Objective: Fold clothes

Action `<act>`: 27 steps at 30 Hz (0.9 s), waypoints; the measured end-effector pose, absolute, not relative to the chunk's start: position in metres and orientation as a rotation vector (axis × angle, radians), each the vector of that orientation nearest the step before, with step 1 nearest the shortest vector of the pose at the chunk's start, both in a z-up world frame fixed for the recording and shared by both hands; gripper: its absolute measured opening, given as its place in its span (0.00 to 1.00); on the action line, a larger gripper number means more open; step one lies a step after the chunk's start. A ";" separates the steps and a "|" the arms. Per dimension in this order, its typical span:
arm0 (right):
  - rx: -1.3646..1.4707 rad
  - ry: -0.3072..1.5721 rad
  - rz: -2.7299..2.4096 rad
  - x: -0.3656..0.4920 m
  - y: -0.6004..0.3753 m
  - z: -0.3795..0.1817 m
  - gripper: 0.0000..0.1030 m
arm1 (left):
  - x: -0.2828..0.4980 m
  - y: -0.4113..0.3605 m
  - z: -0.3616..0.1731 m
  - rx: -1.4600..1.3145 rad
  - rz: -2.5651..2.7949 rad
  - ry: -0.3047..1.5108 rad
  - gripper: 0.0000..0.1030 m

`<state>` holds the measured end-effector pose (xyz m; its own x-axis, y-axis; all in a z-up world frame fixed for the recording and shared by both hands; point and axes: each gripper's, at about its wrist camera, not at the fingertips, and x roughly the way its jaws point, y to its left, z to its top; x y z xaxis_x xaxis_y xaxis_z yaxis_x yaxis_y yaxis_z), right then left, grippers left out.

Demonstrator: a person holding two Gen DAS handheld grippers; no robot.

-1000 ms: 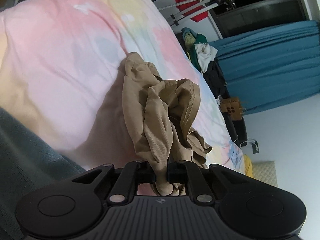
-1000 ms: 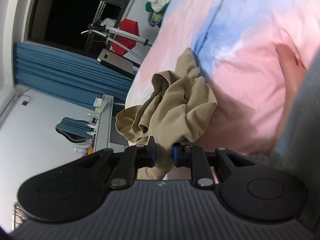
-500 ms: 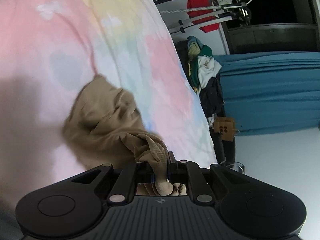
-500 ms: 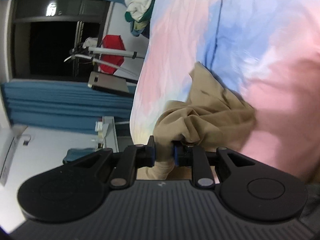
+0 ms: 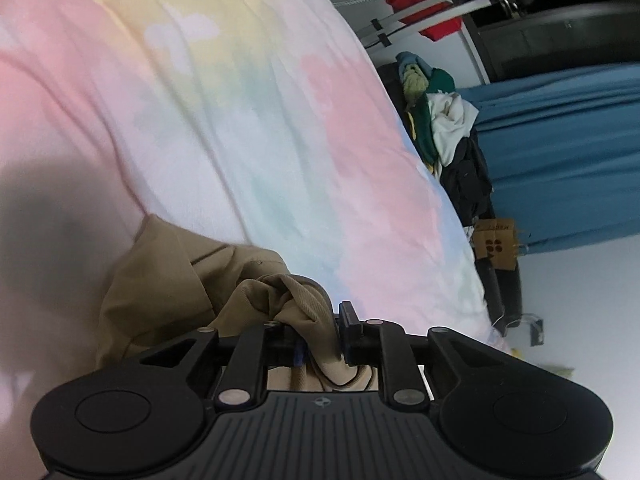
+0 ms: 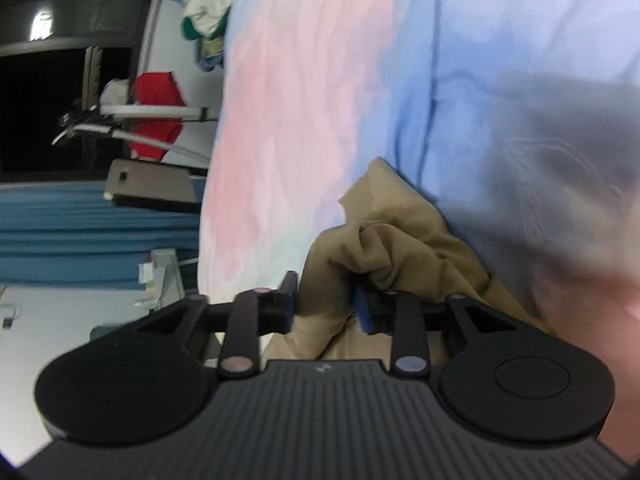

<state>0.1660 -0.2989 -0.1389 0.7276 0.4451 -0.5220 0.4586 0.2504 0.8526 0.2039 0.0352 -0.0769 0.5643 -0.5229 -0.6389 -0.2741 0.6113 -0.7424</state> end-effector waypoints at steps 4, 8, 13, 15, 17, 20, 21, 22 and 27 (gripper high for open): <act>1.286 0.772 0.141 0.165 -0.294 -0.129 0.72 | 0.197 0.022 -0.058 -0.773 -0.218 0.947 0.54; 1.114 0.722 0.304 0.162 -0.285 -0.108 0.74 | 0.173 -0.002 -0.029 -0.484 -0.240 0.794 0.81; 0.588 0.578 0.283 0.153 -0.262 -0.068 0.73 | 0.166 -0.027 -0.031 -0.180 -0.221 0.712 0.81; 0.441 0.574 0.258 0.155 -0.253 -0.065 0.66 | 0.176 -0.030 -0.045 -0.146 -0.209 0.737 0.81; 0.416 0.620 0.258 0.163 -0.251 -0.075 0.62 | 0.182 -0.028 -0.060 -0.135 -0.204 0.772 0.79; 0.344 0.659 0.246 0.170 -0.243 -0.086 0.46 | 0.193 -0.022 -0.077 -0.148 -0.214 0.816 0.79; 0.317 0.670 0.241 0.172 -0.240 -0.090 0.45 | 0.196 -0.021 -0.082 -0.153 -0.214 0.826 0.79; 0.290 0.681 0.235 0.173 -0.236 -0.094 0.45 | 0.199 -0.022 -0.085 -0.153 -0.215 0.831 0.79; 0.193 0.718 0.214 0.178 -0.224 -0.107 0.45 | 0.199 -0.022 -0.090 -0.125 -0.213 0.826 0.78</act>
